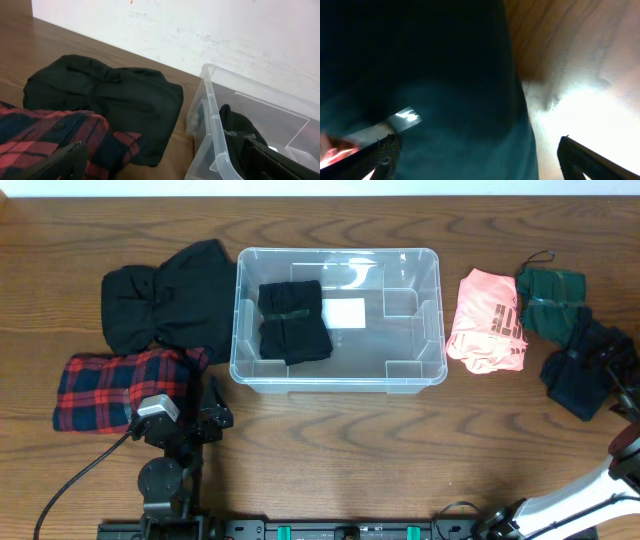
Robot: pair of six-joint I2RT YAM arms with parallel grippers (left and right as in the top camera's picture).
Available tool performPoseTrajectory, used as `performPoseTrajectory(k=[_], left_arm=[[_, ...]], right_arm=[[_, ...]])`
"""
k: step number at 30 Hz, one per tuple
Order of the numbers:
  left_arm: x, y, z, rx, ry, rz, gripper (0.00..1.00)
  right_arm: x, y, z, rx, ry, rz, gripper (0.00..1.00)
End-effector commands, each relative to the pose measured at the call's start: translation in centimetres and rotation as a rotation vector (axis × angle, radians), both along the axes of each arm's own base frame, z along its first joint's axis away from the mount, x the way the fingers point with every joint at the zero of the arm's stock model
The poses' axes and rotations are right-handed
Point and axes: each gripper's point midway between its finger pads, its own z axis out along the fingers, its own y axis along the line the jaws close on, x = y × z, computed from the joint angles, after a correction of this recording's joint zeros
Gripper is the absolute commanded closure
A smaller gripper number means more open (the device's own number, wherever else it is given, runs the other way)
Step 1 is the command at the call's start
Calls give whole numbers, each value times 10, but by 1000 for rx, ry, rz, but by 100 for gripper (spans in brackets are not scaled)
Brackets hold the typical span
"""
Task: Pack container
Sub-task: 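Move right gripper back and grasp the navy folded item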
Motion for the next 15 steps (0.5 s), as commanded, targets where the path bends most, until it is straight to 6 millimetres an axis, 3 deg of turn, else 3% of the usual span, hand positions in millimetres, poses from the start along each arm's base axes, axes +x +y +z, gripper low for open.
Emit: performPoseTrajectory(k=[1, 5, 10, 15], left_arm=[[0, 0, -18, 12, 41, -3, 2], [0, 0, -18, 12, 41, -3, 2], [0, 0, -18, 12, 41, -3, 2], [0, 0, -18, 12, 41, -3, 2]], right_arm=[[-7, 4, -20, 34, 39, 31, 5], [-6, 6, -28, 56, 37, 31, 17], [-6, 9, -24, 66, 36, 31, 70], [-7, 10, 2, 11, 49, -18, 87]])
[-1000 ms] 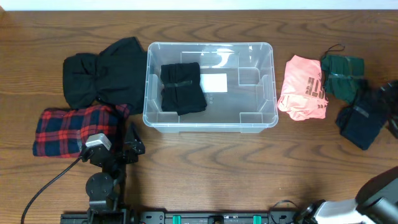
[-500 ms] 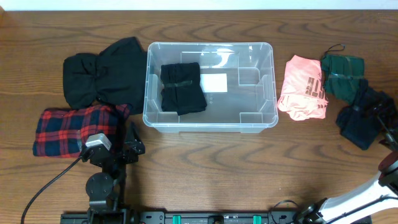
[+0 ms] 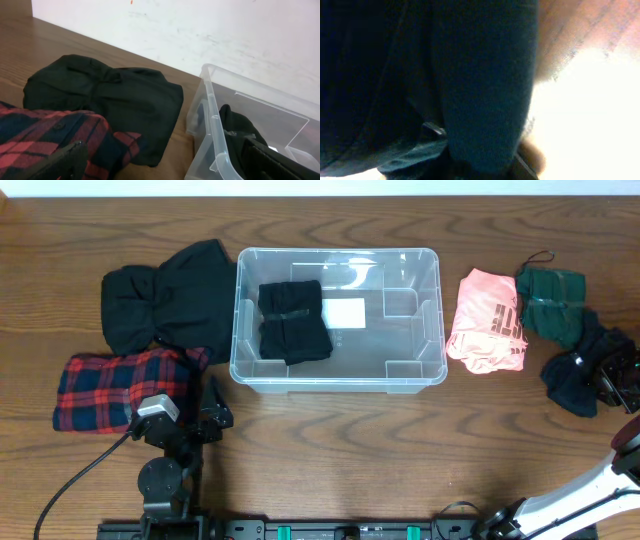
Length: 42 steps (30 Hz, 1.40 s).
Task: Pack container
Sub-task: 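Move right gripper back and grasp the navy folded item, then place the navy item in the bin beside the black item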
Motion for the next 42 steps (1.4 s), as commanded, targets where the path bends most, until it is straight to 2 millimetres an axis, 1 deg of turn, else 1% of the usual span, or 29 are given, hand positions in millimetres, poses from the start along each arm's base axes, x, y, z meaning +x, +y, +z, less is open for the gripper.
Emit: performPoseTrajectory(k=[1, 2, 4, 6, 7, 8, 9, 10, 12, 13, 14, 17, 19, 20, 21, 22, 25, 27, 29, 32, 35, 38, 41, 42], left_arm=[[0, 0, -18, 12, 41, -4, 2], [0, 0, -18, 12, 41, -3, 2], [0, 0, -18, 12, 41, -4, 2], [0, 0, -18, 12, 41, -3, 2], [0, 0, -18, 12, 41, -3, 2], [0, 0, -18, 12, 41, -3, 2], [0, 0, -18, 12, 41, -3, 2], [0, 0, -18, 12, 41, -3, 2], [0, 0, -18, 12, 41, -3, 2], [0, 0, -18, 12, 41, -4, 2], [0, 0, -18, 12, 41, -4, 2], [0, 0, -18, 12, 41, -3, 2], [0, 0, -18, 12, 41, -3, 2], [0, 0, -18, 12, 41, -3, 2], [0, 0, -18, 12, 41, -4, 2], [0, 0, -18, 12, 41, -3, 2], [0, 0, -18, 12, 41, -3, 2], [0, 0, -18, 12, 41, -3, 2], [0, 0, -18, 12, 41, -4, 2], [0, 0, -18, 12, 41, -4, 2], [0, 0, -18, 12, 41, -3, 2], [0, 0, -18, 12, 41, -3, 2], [0, 0, -18, 12, 41, -3, 2], [0, 0, -18, 12, 41, -4, 2]], right_arm=[[-4, -1, 23, -72, 26, -38, 89], [-1, 1, 36, -90, 4, -48, 91], [11, 11, 70, -120, -83, -43, 92], [29, 32, 109, -122, -214, 4, 94], [38, 47, 128, -114, -281, 37, 95], [46, 65, 150, -108, -355, 80, 97], [51, 83, 169, -103, -411, 123, 99], [56, 106, 188, -101, -468, 180, 99], [62, 149, 218, -100, -559, 294, 99], [64, 171, 229, -95, -595, 351, 99], [67, 197, 240, -83, -637, 419, 99], [72, 263, 256, -27, -703, 553, 99], [77, 316, 262, 29, -745, 638, 99], [80, 339, 264, 52, -761, 669, 99], [83, 362, 264, 76, -773, 691, 99], [86, 381, 263, 94, -779, 703, 99], [96, 437, 250, 149, -784, 728, 99], [102, 465, 233, 186, -755, 724, 99], [107, 484, 209, 208, -707, 721, 99], [115, 499, 167, 232, -608, 682, 99], [125, 504, 130, 233, -546, 665, 99], [126, 505, 90, 231, -452, 640, 99], [123, 502, 61, 216, -383, 636, 99], [122, 500, 54, 206, -363, 632, 97]])
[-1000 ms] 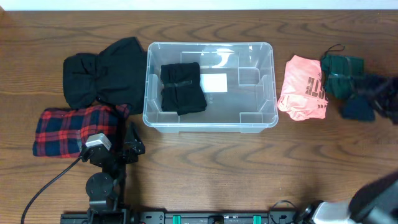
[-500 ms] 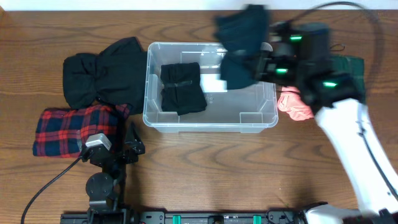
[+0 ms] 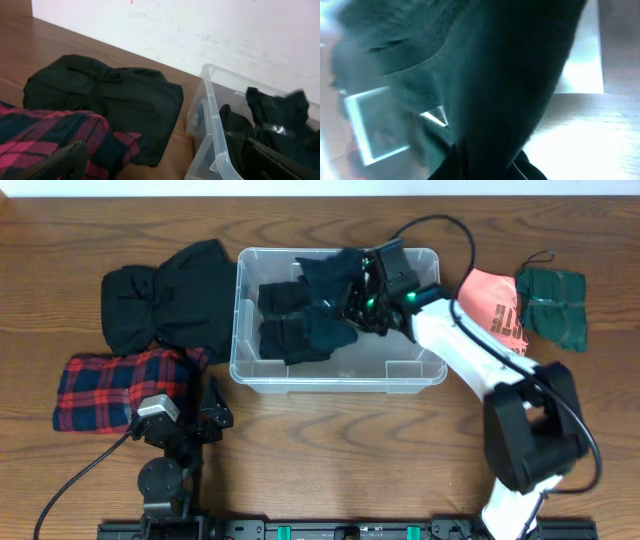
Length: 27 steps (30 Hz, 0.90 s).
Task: Pack container
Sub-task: 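Place the navy item in the bin beside the black item, then return right gripper and grasp the dark green folded item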
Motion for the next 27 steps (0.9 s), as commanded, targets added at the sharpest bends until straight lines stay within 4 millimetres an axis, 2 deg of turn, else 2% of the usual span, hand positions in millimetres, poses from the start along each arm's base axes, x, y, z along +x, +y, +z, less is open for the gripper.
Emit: performPoseTrajectory(k=[1, 4, 6, 8, 10, 13, 18, 21, 23, 25, 27], left_arm=[[0, 0, -18, 12, 41, -4, 2], [0, 0, -18, 12, 41, -3, 2], [0, 0, -18, 12, 41, -3, 2], [0, 0, -18, 12, 41, -3, 2], [0, 0, -18, 12, 41, -3, 2], [0, 0, -18, 12, 41, -3, 2], [0, 0, -18, 12, 41, -4, 2], [0, 0, -18, 12, 41, -4, 2], [0, 0, -18, 12, 41, -4, 2], [0, 0, -18, 12, 41, -3, 2], [0, 0, -18, 12, 41, -3, 2]], right_arm=[[-1, -7, -23, -40, 59, -40, 96], [-3, -37, -38, -183, 70, -80, 93], [-1, -48, -37, -233, 43, -51, 79], [0, -52, -34, -254, 11, 8, 58], [-4, -58, -28, -274, 8, 30, 48], [-5, -70, 0, -286, -52, 69, 45], [-7, -97, 85, -290, -262, 108, 33], [-11, -135, 138, -294, -373, 36, 23], [-13, -170, 160, -307, -407, -44, 18], [-16, -213, 171, -327, -401, -151, 11], [-21, -262, 168, -358, -356, -261, 7]])
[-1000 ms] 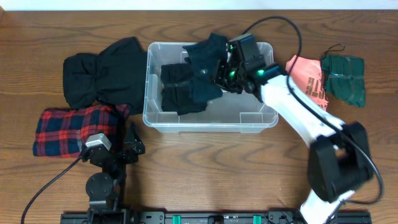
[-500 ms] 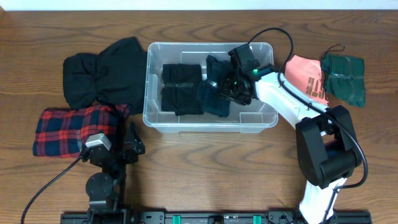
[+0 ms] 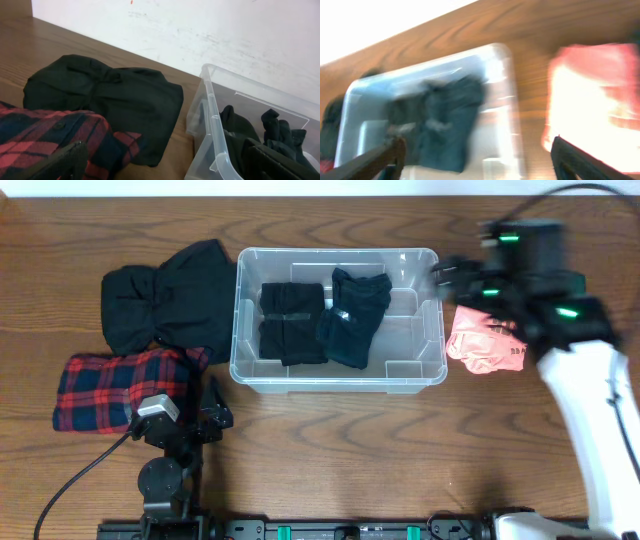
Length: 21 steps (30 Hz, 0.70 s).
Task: Pack container
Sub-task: 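Return right gripper and grasp the dark green folded item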
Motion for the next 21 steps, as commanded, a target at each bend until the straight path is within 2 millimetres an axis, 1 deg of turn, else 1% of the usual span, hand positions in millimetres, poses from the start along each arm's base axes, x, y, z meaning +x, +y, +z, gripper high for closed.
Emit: performPoseTrajectory(k=[1, 4, 5, 6, 7, 10, 13, 15, 17, 19, 21], left_arm=[[0, 0, -18, 12, 41, -4, 2], [0, 0, -18, 12, 41, -3, 2], [0, 0, -18, 12, 41, -3, 2], [0, 0, -18, 12, 41, -3, 2], [0, 0, -18, 12, 41, -4, 2], [0, 0, -18, 12, 41, -3, 2], [0, 0, -18, 12, 41, -4, 2], [0, 0, -18, 12, 41, -3, 2], [0, 0, -18, 12, 41, -3, 2], [0, 0, -18, 12, 41, -3, 2], [0, 0, -18, 12, 41, -3, 2]], right_arm=[[-5, -77, -19, -38, 73, -173, 4], [-15, -132, -43, -24, 165, -313, 1], [-19, -149, -54, -18, 203, -351, 1], [-21, -160, -65, -11, 236, -369, 1], [-21, -167, -78, -1, 268, -358, 1], [-20, -174, -118, 8, 370, -299, 2], [-15, -188, -154, -6, 440, -314, 1], [-4, -196, -167, 22, 424, -325, 1], [6, -207, -174, 42, 389, -336, 1], [11, -224, -179, 24, 355, -350, 1], [12, -239, -183, 8, 336, -358, 1]])
